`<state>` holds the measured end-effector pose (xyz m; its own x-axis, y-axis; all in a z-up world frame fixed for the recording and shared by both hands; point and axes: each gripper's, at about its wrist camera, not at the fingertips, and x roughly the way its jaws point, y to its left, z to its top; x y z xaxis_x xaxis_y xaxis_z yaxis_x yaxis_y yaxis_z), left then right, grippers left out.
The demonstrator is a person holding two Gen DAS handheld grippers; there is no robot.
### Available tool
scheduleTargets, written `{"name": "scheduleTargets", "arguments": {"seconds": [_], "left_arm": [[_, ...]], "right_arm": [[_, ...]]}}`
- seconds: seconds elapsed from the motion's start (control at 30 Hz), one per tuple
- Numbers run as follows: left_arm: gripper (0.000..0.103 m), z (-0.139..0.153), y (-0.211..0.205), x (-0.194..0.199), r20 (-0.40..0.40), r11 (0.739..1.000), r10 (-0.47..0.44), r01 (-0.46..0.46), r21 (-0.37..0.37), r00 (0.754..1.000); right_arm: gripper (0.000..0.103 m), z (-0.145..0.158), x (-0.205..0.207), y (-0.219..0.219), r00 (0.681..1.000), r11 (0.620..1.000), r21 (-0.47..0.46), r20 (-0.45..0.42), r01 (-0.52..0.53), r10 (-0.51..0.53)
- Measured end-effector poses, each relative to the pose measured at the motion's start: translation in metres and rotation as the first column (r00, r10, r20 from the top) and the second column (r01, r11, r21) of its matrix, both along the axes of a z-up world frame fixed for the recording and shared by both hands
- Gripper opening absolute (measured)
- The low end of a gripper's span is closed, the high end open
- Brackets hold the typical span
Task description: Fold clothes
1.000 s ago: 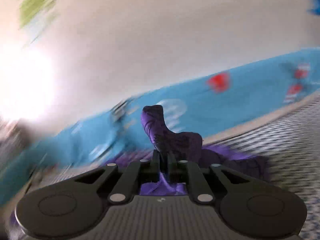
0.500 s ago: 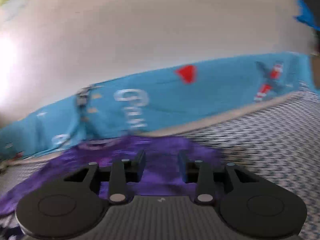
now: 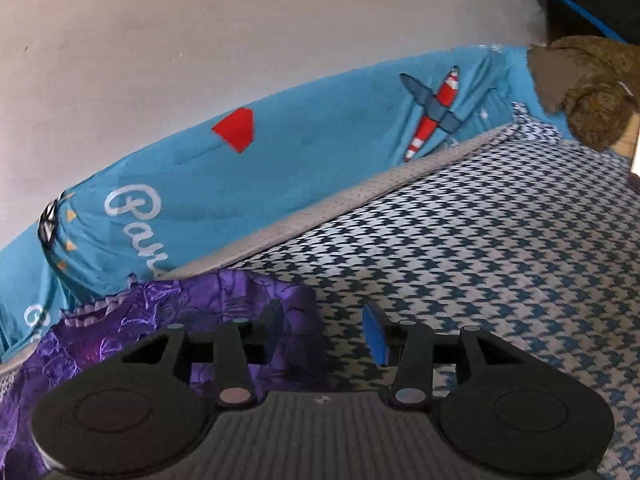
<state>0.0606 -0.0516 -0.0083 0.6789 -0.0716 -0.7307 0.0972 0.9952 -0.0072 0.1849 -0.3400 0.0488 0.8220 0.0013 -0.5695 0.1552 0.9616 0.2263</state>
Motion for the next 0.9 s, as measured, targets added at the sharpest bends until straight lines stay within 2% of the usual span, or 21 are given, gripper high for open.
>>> {"name": "scheduleTargets", "arguments": {"seconds": [0.13,0.27,0.4,0.47,0.53,0.57,0.63,0.73,0.83,0.9], "left_arm": [[0.103,-0.001,0.002,0.002,-0.008,1.0,0.007,-0.007,-0.008,1.0],[0.103,-0.002,0.003,0.003,-0.022,1.0,0.01,-0.01,-0.022,1.0],[0.103,-0.003,0.002,0.005,-0.031,1.0,0.005,-0.006,-0.03,0.999],[0.103,-0.004,0.001,0.007,-0.037,0.999,0.004,-0.005,-0.035,0.999],[0.103,-0.005,0.001,0.008,-0.046,0.999,0.003,-0.005,-0.04,0.999],[0.103,-0.005,0.001,0.009,-0.049,0.999,0.003,-0.005,-0.042,0.999],[0.103,-0.007,0.001,0.011,-0.055,0.999,0.003,-0.005,-0.043,0.998],[0.103,-0.008,0.002,0.013,-0.061,0.999,0.007,-0.009,-0.044,0.998],[0.103,-0.009,0.003,0.015,-0.064,0.999,0.014,-0.017,-0.046,0.998],[0.103,-0.009,0.004,0.016,-0.066,0.999,0.018,-0.021,-0.044,0.998]], "right_arm": [[0.064,-0.006,0.016,0.016,1.0,0.998,-0.064,-0.004,-0.012,0.012],[0.068,-0.016,0.034,0.024,1.0,0.991,-0.135,-0.03,-0.001,-0.003],[0.068,-0.034,0.055,0.01,0.993,0.999,-0.03,-0.113,0.014,-0.018],[0.058,-0.039,0.061,0.006,0.993,1.0,-0.001,-0.121,0.016,-0.016],[0.018,-0.042,0.067,0.007,0.991,1.0,0.003,-0.133,0.001,-0.001],[0.013,-0.044,0.07,0.008,0.99,1.0,0.004,-0.139,-0.007,0.008],[0.009,-0.042,0.074,0.014,0.993,0.999,-0.021,-0.12,-0.024,0.021],[0.008,-0.034,0.075,0.023,0.998,0.998,-0.049,-0.062,-0.026,0.023],[0.007,-0.019,0.073,0.026,1.0,0.999,-0.04,0.025,0.008,-0.007],[0.007,-0.011,0.072,0.032,0.996,0.996,-0.077,0.079,0.045,-0.039]]}}
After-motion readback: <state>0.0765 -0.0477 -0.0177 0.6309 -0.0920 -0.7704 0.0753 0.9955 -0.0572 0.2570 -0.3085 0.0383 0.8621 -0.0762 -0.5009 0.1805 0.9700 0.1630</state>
